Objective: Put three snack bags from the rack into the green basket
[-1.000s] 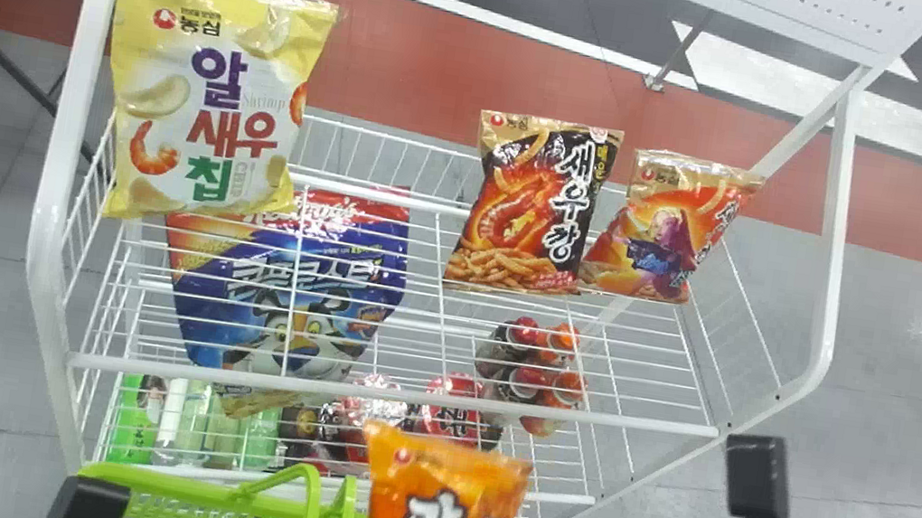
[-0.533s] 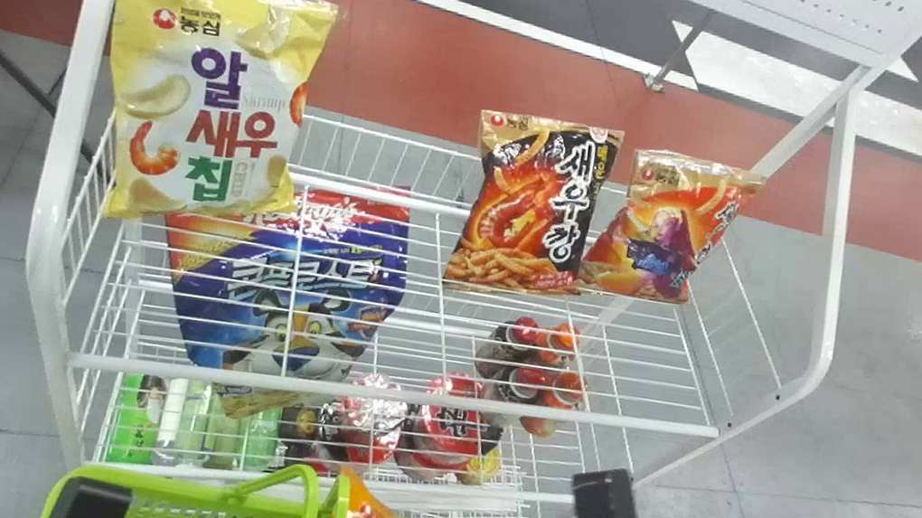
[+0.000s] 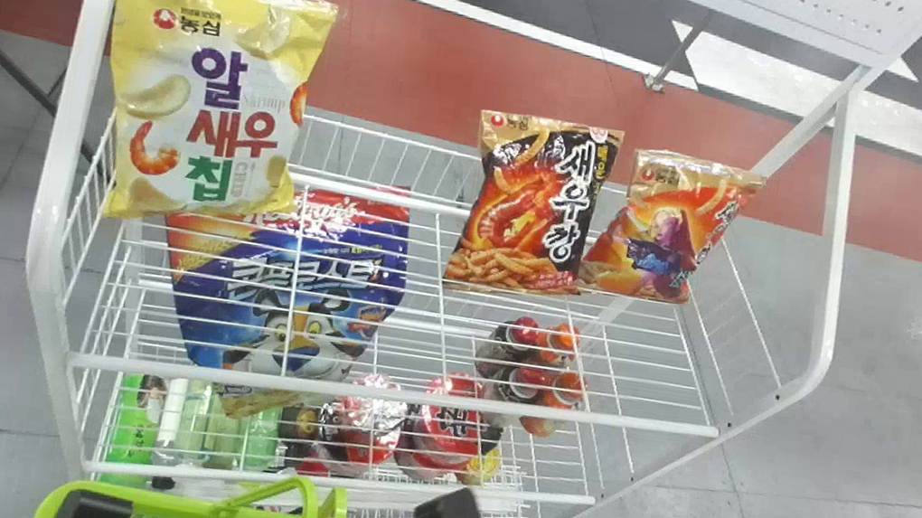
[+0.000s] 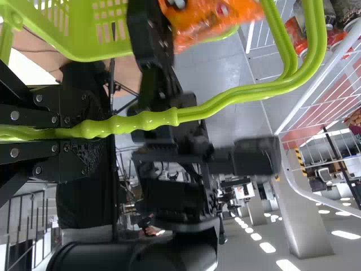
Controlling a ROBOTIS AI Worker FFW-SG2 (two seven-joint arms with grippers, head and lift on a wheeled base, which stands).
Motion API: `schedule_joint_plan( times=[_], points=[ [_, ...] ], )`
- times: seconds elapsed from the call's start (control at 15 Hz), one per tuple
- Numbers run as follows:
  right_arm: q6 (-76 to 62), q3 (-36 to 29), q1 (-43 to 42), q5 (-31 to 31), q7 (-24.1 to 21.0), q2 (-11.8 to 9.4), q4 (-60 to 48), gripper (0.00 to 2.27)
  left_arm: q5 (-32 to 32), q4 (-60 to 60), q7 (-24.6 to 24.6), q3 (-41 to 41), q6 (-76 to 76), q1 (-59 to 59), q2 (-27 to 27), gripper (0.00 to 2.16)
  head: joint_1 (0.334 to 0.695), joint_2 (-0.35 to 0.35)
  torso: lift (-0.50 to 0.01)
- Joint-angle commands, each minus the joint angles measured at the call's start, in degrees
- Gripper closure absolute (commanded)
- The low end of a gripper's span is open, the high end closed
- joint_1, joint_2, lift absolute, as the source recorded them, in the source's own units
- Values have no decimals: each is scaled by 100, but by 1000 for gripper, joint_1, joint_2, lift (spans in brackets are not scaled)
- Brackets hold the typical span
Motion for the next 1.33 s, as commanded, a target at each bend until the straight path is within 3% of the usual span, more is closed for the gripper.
schedule_joint_plan(
  times=[0.0,0.13,0.2,0.27,0.33,0.47,0.6,0.87,0.93,1.0,1.13,1.27],
  points=[
    [-532,698,-214,428,-116,-40,617,2236,-19,9,-10,-9,-26,-9,-15,1889,695,-350,0],
    [-1059,1103,-460,595,-212,-57,1118,2182,-36,18,-10,-53,-8,-44,-15,1889,695,-350,0],
    [-1147,1120,-451,595,-283,-57,1118,1794,-54,18,-2,-79,-8,-44,-15,1889,695,-350,0],
    [-1147,988,-355,568,-283,-101,925,741,-63,26,7,-79,-8,-44,-15,1889,695,-350,0],
    [-1077,813,-232,568,-283,-137,644,-2,-63,35,7,-70,-8,-44,-15,1889,695,-350,0],
    [-673,189,85,278,-221,-233,-165,12,-63,35,-19,-35,-26,-17,-15,1889,695,-350,0],
    [118,-655,260,-522,192,-242,-798,100,-63,35,-19,-44,-43,-17,-15,1889,695,-350,0],
    [716,-2211,577,-1655,728,-5,-1764,211,-63,53,-19,-62,-61,-44,-15,1889,695,-350,0],
    [628,-2589,586,-1822,877,145,-1870,211,-63,70,-28,-62,-61,-53,-15,1889,695,-350,0],
    [259,-2870,515,-1822,948,347,-1923,211,-63,79,-28,-70,-61,-53,-15,1889,695,-350,0],
    [-567,-3046,252,-1831,719,452,-1729,208,-63,88,-54,-79,-78,-53,-15,1889,695,-350,0],
    [-1639,-2817,-355,-1471,649,452,-1008,201,-63,123,-72,-105,-184,-35,-15,1889,695,-350,0]
  ],
)
